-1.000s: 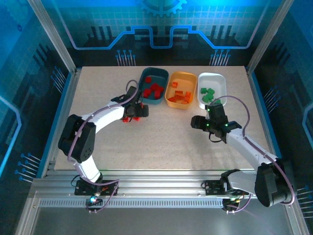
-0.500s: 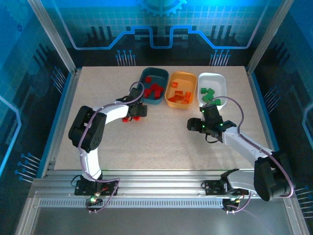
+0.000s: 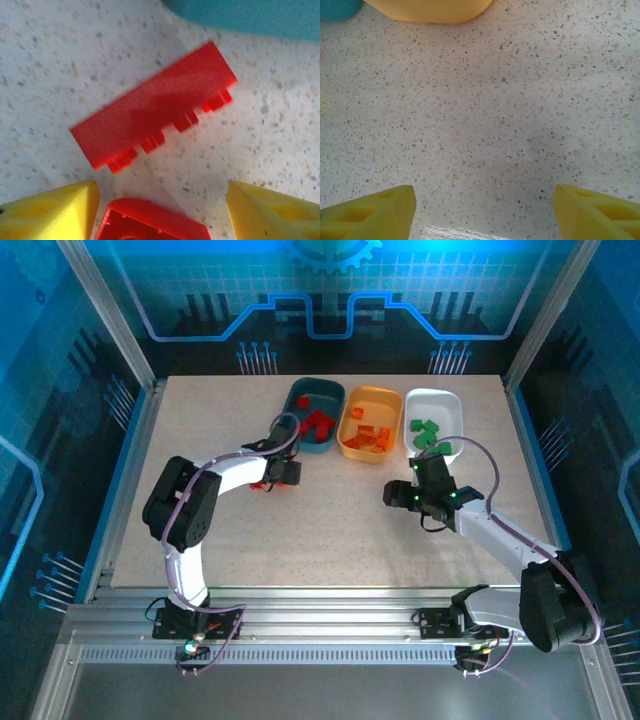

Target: Sort the legos into containers by color

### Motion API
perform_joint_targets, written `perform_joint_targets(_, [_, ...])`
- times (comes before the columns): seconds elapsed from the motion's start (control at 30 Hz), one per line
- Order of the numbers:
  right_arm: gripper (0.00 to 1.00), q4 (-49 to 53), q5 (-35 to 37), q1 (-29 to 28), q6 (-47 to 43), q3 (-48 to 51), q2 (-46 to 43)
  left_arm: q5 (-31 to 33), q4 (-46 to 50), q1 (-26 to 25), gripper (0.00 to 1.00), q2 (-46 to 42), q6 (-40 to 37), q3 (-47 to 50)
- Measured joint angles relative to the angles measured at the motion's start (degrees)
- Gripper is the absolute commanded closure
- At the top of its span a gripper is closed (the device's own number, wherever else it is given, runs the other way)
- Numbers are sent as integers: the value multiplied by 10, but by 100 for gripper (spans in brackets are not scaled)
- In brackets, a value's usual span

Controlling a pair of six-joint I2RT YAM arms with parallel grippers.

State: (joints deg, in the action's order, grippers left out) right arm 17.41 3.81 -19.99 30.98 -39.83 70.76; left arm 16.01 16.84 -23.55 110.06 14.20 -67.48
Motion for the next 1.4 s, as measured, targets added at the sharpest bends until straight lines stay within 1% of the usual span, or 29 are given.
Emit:
perform_joint_targets(0.07, [23,-7,-16,0,-3,0,1,0,5,-10,34,0,4,1])
perform_joint_targets(0.17, [25,-54,-73,0,-4,4,18,0,9,-21,38,0,10,1])
perform_joint_targets(0.23, [25,-95,-113,-2,2,9,47,-3,9,-22,41,0,17,1])
perform_joint_targets(0.27, [25,-111,-127,-3,7,13,60,-4,9,-22,42,0,19,1])
perform_joint_targets(0.33, [26,-134,-147,-4,17,21,82,-4,11,-23,47,0,23,1])
perform_joint_targets(0.43, [26,-144,-159,-4,25,25,95,-3,12,-26,53,0,24,1])
perform_joint_targets(0.5, [26,-151,-162,-4,25,25,94,-3,13,-29,56,-1,25,1])
perform_joint_targets(0.63, [26,-153,-162,-4,24,25,88,-3,30,-39,57,-11,34,1])
perform_joint_targets(0.77, [26,-149,-158,-4,24,25,66,-4,60,-56,57,-47,38,-14])
perform_joint_targets(0.87, [26,-148,-154,-4,24,25,56,-7,75,-59,57,-58,38,-74])
perform_joint_targets(0.97, [26,-141,-146,-5,24,26,49,-10,82,-52,58,-44,38,-165])
perform_joint_targets(1.07, [26,-130,-139,-5,24,31,39,-21,84,-39,59,8,38,-277])
perform_joint_targets(1.17, [25,-110,-128,-5,19,35,17,-32,100,-24,59,90,38,-389])
perform_joint_targets(1.2, [25,-101,-125,-3,15,35,8,-37,114,-19,57,124,38,-432])
perform_joint_targets(1.27, [25,-89,-122,4,5,35,-11,-45,139,-10,50,183,38,-499])
perform_joint_targets(1.3, [24,-82,-120,12,0,35,-20,-48,155,-6,42,212,39,-532])
perform_joint_targets(1.33, [24,-75,-120,21,-4,35,-28,-51,169,-2,32,235,39,-557])
perform_joint_targets(1.4, [24,-63,-119,38,-10,35,-40,-56,195,3,15,267,40,-589])
